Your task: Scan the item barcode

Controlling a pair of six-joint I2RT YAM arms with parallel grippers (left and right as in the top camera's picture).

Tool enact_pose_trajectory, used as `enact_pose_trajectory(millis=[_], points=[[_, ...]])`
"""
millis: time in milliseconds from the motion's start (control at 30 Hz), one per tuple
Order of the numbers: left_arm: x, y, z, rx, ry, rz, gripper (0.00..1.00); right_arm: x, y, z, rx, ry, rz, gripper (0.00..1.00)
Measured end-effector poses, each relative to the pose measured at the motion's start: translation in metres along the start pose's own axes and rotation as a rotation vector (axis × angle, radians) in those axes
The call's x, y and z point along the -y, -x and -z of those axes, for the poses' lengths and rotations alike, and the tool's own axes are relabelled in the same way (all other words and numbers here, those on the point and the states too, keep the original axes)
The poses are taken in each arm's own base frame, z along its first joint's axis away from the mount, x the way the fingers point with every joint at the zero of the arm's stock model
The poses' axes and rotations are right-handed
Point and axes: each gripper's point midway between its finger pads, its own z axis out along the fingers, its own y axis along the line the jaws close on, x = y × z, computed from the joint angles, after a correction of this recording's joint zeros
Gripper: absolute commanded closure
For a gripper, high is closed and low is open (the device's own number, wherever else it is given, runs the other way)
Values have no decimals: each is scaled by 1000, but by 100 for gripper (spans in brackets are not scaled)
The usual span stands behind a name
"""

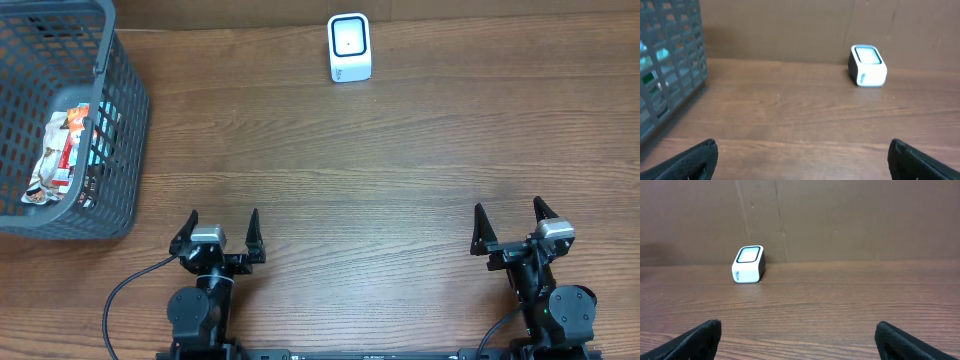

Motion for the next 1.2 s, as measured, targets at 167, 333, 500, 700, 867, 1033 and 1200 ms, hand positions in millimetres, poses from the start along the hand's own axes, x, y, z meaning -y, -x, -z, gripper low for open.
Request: enact_pose_trajectory(millis=[167,333,500,700,867,1033,1200], points=[[4,-21,15,-178,-10,61,0,0,0,0,1,0,0,0],[16,17,41,-188,-48,86,0,0,0,0,0,0,0,0],[25,64,62,-182,-73,91,0,0,0,0,0,1,0,0],[28,77,65,-386,-62,111,0,0,0,0,0,0,0,0],[38,98,58,-591,-102,103,0,0,0,0,0,0,0,0],[50,111,53,-829,-162,119,0,0,0,0,0,0,0,0],[56,133,39,-1038,-184,150,1,0,0,0,0,0,0,0]])
